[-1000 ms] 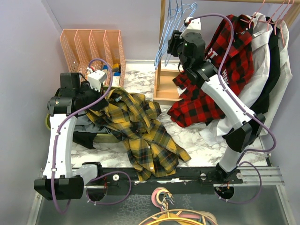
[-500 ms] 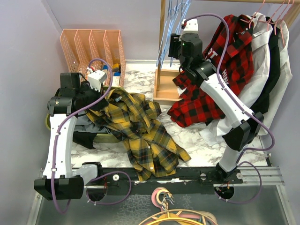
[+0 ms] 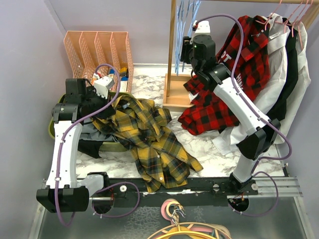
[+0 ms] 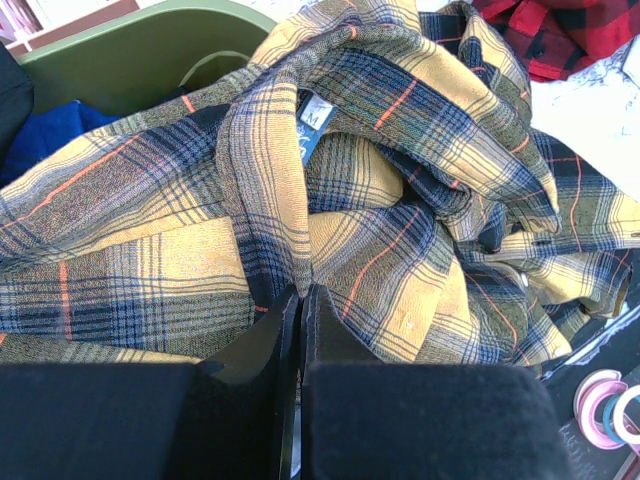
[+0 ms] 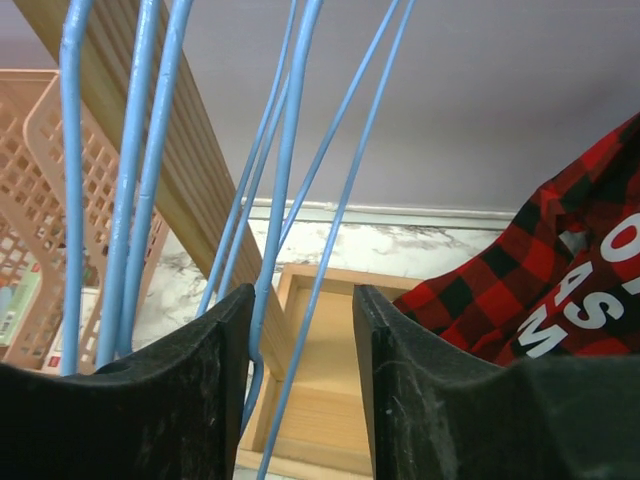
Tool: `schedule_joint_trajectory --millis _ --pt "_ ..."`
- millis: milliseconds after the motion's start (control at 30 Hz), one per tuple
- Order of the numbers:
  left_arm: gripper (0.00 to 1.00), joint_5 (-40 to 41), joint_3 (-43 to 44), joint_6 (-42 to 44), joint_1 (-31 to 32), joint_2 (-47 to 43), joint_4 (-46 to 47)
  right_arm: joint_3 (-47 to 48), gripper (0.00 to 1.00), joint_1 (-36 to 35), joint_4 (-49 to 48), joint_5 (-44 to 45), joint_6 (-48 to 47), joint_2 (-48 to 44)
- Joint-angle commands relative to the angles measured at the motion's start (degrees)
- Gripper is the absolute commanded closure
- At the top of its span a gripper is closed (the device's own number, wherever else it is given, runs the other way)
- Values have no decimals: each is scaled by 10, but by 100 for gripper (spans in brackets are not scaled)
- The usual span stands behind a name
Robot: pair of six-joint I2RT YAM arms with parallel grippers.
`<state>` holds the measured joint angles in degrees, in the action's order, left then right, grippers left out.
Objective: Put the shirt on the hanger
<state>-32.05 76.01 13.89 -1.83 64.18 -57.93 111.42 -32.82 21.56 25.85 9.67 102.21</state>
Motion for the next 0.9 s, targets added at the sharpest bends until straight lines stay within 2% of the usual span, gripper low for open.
schedule_joint_trajectory --millis 0,133,200,233,333,467,700,867 --pt "99 -11 -4 2 -3 -5 11 40 59 -1 74 -47 4 -1" --pt "99 -15 -3 1 -3 -5 11 72 60 -1 108 -59 5 14" --pt "99 -14 -2 2 -4 -6 10 74 56 -1 113 -61 8 17" --pt "99 -13 -3 2 -4 -8 9 75 51 0 116 -65 13 17" --pt "99 -13 -5 2 -4 -10 10 81 51 7 129 -90 28 20" --pt "98 -13 -7 2 -4 -13 10 106 63 18 160 -109 40 37" --pt "98 -14 -8 1 -3 -16 9 115 97 25 165 -98 40 37" --pt "98 -8 -9 1 -4 -19 8 106 99 26 145 -59 2 7"
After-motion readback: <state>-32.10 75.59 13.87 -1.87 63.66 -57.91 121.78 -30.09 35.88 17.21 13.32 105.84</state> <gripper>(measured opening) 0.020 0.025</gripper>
